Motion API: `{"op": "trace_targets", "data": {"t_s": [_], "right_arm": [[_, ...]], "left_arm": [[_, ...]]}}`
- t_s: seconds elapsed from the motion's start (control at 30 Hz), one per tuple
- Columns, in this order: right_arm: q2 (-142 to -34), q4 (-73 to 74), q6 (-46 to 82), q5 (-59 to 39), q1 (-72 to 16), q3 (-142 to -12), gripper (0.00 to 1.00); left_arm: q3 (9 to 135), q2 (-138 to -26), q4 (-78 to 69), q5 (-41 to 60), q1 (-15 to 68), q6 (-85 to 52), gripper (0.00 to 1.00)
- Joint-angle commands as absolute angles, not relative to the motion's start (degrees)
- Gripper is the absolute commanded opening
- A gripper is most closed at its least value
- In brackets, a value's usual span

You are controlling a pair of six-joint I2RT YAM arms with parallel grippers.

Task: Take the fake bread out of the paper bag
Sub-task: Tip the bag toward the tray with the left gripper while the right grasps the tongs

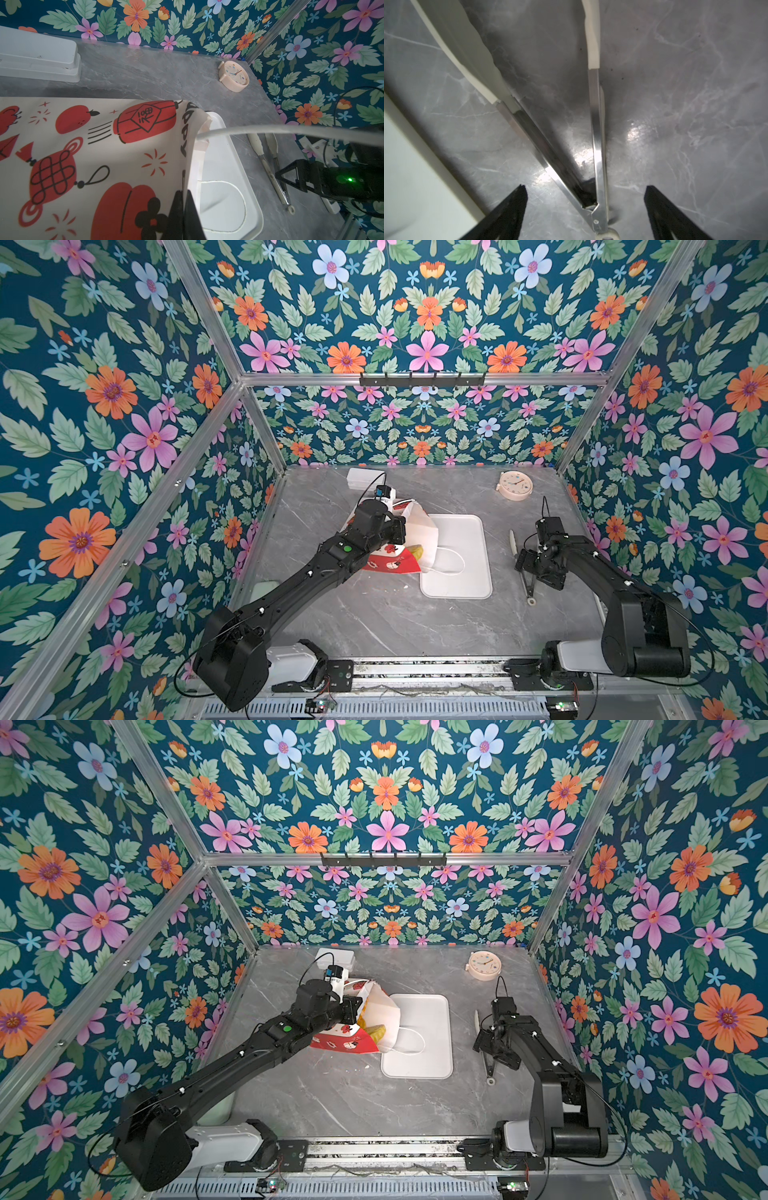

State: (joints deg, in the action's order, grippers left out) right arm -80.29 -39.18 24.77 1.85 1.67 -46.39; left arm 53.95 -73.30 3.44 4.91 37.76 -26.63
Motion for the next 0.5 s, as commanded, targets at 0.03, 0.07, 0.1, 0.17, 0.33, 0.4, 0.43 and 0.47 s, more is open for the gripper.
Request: {"op": "trace_targets", "data": {"t_s": [0.03,0.07,0.1,0.17,0.33,0.4,0.43,0.47], "right_arm": [[-82.88,-40.57,22.68,1.93,0.64,-47.69,0.89],[-83.49,-40.81,22.39,2.29,-0.08,-48.01,0.89],[-84.13,-41.16,22.11,3.09,-0.92,-48.52,0.89],[-86.13,-42.5,21.91,5.09,-2.6,-49.72,0.89],[-89.86,-43.86,22.53,6.09,-2.97,-50.97,0.89],[-90.54,-43.85,22.46,5.76,-2.9,-51.23,0.88],[-91.06,-43.88,22.41,5.39,-2.9,-51.46,0.88],[-91.82,-44.11,22.5,5.36,-2.9,-51.79,0.88]], "left_arm": [[53.29,-72.56,-1.04,6.72,37.79,-26.98,0.0],[53.02,-72.25,-1.23,6.64,37.79,-26.88,0.0],[52.84,-72.07,-1.24,6.51,37.79,-26.9,0.0],[52.65,-71.89,-1.23,6.18,37.79,-26.73,0.0],[52.38,-71.81,-1.24,6.76,37.79,-26.55,0.0],[52.32,-71.74,-1.27,6.94,37.79,-26.46,0.0],[52.3,-71.64,-1.32,7.1,37.79,-26.46,0.0],[52.21,-71.5,-1.32,7.18,37.79,-26.37,0.0]]}}
